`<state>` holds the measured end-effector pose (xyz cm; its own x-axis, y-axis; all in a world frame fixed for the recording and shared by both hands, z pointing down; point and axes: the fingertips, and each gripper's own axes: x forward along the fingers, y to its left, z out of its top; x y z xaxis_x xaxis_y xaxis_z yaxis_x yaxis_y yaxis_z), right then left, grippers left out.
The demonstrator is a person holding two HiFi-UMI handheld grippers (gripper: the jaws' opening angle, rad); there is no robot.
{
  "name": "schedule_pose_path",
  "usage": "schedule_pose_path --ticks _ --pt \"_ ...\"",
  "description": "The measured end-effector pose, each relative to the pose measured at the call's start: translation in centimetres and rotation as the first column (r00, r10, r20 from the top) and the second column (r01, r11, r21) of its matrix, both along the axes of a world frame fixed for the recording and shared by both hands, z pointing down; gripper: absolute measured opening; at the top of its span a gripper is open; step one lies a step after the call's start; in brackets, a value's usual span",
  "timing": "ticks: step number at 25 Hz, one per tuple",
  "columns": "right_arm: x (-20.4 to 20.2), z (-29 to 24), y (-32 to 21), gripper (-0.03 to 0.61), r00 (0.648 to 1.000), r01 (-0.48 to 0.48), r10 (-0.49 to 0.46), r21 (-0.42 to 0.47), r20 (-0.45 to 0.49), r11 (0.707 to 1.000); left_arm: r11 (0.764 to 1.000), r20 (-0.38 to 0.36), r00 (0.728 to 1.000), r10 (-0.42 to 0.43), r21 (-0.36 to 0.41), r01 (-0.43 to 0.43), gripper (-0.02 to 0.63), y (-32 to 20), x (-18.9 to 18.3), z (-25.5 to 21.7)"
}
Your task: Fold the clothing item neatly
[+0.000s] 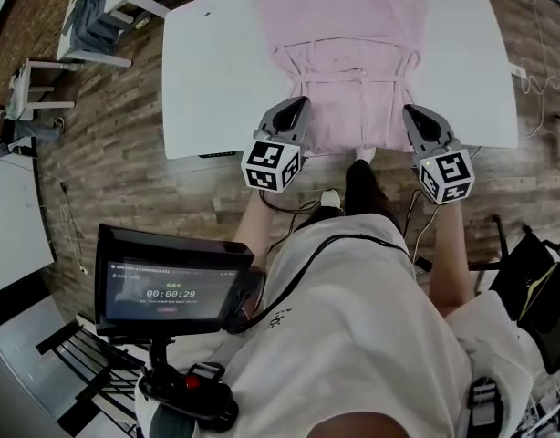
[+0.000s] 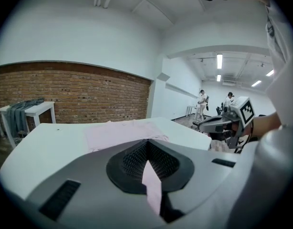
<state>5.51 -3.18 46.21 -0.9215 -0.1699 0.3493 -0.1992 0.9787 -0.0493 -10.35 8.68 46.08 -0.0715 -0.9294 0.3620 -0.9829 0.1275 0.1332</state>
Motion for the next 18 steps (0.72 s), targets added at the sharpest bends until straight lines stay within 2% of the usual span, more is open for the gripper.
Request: schedule_pose_path --ticks 4,10,18 --pt "4.2 -0.3 4.4 0.005 1.000 -0.030 0.030 -0.003 -0.001 1.000 0.999 -0.021 0.999 0.033 0.010 -0.032 0.002 4.1 3.0 -0.2" --pt "10.1 -0.4 9.2 0.005 0.997 -0.080 0.080 -0.020 0.020 0.997 1.000 -0.009 1.000 0.027 0.010 -0.027 0.003 10.4 6.8 -0.3" --pt "11.6 -1.7 9.1 0.005 0.996 -0.085 0.086 -0.020 0.017 0.996 1.000 -0.018 1.000 0.005 -0.009 -0.005 0.002 12.4 7.9 -0.4"
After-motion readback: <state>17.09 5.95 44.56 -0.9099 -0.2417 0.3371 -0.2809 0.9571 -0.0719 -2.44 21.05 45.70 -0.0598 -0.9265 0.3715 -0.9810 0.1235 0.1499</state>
